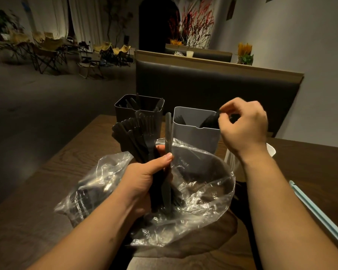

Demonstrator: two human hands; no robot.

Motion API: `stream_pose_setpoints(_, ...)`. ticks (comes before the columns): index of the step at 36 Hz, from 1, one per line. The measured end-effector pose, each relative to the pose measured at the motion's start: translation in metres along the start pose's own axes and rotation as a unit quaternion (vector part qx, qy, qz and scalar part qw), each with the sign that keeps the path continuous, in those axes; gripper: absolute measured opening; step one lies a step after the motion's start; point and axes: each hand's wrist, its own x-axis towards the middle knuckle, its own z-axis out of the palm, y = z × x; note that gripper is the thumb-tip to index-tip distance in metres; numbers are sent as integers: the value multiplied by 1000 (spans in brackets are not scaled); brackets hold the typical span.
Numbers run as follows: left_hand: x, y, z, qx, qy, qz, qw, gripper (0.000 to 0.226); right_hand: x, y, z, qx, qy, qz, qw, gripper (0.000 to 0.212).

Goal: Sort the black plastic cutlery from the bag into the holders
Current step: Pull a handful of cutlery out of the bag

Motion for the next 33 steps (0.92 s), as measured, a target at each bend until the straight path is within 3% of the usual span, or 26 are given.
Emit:
stream_pose_setpoints(5, -5, 5, 4, -10, -2, -8, 1000, 10, 0, -4, -3, -102, -40, -24, 994, 29)
stream_pose_setpoints(9, -6, 10, 5, -35, 3, 7, 999, 12, 5, -29, -12, -26, -55, -66, 996, 29)
stream_pose_setpoints(11, -4, 12, 3, -55, 17, 14, 998, 14, 7, -52, -21, 67, -189, -69, 977, 37)
stream_pose_setpoints(14, 0, 15, 0, -117, 13, 15, 993, 5, -1, -82, -28, 109, -424, -61, 897, 46)
stream_pose_setpoints(18, 6, 15, -3, -202, 10, 29, 979, 11, -18, -95, -16, 10, -542, -47, 839, 43)
stream_pose_setpoints(20, 8, 16, -3, -210, 19, 42, 977, 14, -23, -98, -10, -39, -536, -71, 841, 40)
stream_pose_setpoints(25, 10, 19, -8, -248, 18, 37, 968, 18, -24, -99, -7, -53, -426, -105, 897, 17)
stream_pose_setpoints(29, 11, 22, -11, -252, 27, 29, 967, 18, -17, -94, -13, 43, -422, -78, 902, 24)
stream_pose_setpoints(33, 12, 25, -15, -259, 27, 33, 965, 20, -18, -100, -16, 42, -327, -135, 934, 29)
